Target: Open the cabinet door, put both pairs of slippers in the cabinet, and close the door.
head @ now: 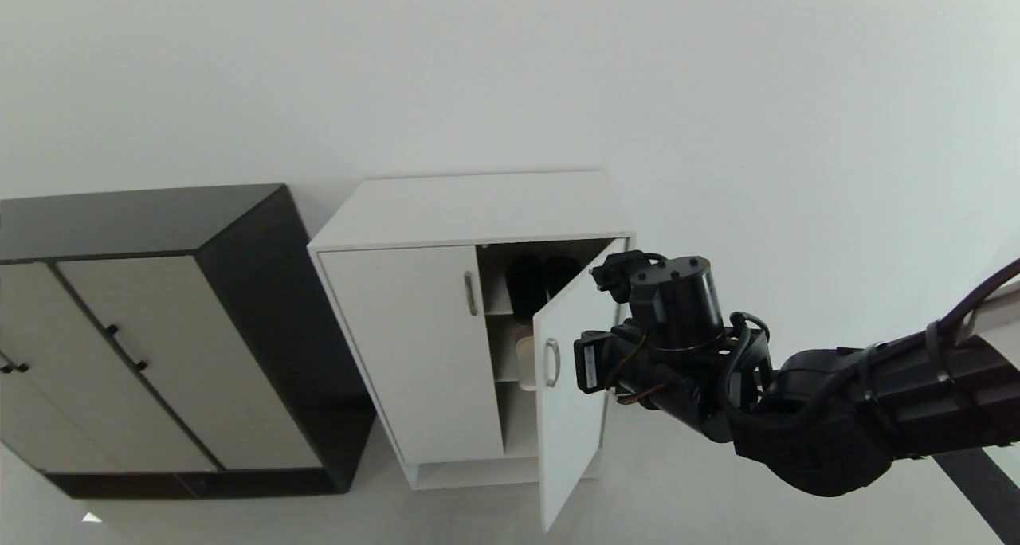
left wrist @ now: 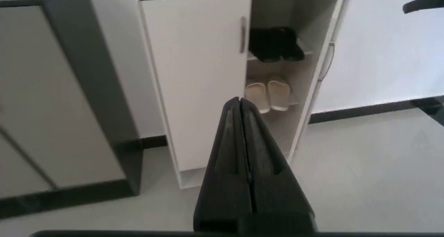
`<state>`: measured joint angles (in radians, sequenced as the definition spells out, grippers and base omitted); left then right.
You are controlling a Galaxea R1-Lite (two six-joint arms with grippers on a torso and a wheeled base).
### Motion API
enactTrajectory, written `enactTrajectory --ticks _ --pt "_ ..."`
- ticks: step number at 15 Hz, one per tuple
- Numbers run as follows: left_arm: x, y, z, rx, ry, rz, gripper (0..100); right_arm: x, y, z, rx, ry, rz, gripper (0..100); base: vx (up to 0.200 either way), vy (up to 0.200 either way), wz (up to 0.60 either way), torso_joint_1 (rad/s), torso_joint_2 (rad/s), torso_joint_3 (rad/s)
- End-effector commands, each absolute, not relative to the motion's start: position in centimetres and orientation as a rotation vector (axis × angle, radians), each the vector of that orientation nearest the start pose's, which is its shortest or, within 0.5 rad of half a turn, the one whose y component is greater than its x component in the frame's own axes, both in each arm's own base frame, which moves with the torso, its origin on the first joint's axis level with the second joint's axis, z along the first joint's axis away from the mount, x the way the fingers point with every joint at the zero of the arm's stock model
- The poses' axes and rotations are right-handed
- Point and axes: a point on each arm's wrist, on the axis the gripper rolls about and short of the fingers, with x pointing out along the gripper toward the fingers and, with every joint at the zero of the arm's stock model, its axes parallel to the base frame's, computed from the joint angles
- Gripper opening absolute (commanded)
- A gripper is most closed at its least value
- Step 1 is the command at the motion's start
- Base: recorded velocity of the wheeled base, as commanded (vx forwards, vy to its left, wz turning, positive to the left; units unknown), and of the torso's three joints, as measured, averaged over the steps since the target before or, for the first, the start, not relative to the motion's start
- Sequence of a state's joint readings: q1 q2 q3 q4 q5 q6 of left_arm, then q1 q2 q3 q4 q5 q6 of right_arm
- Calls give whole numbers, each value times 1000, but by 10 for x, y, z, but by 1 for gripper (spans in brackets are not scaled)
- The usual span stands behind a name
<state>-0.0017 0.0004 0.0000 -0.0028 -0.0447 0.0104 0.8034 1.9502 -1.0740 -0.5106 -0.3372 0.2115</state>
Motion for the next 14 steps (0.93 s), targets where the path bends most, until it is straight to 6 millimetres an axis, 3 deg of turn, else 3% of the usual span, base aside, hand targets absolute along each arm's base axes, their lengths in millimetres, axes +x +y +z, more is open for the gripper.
enactTrajectory --ticks 1,7,11,14 --pt "-23 -1 76 11 -2 -46 0 266 265 156 7 356 425 0 0 0 0 0 0 0" --pt "-23 -1 76 11 -3 -46 0 265 259 145 -52 357 421 0 0 0 0 0 0 0" --pt "-23 -1 76 11 -2 -46 0 263 237 129 -110 348 524 0 0 0 0 0 0 0" --pt "-23 -1 76 12 -2 -46 0 265 236 127 -105 339 531 0 200 0 0 -4 -1 1"
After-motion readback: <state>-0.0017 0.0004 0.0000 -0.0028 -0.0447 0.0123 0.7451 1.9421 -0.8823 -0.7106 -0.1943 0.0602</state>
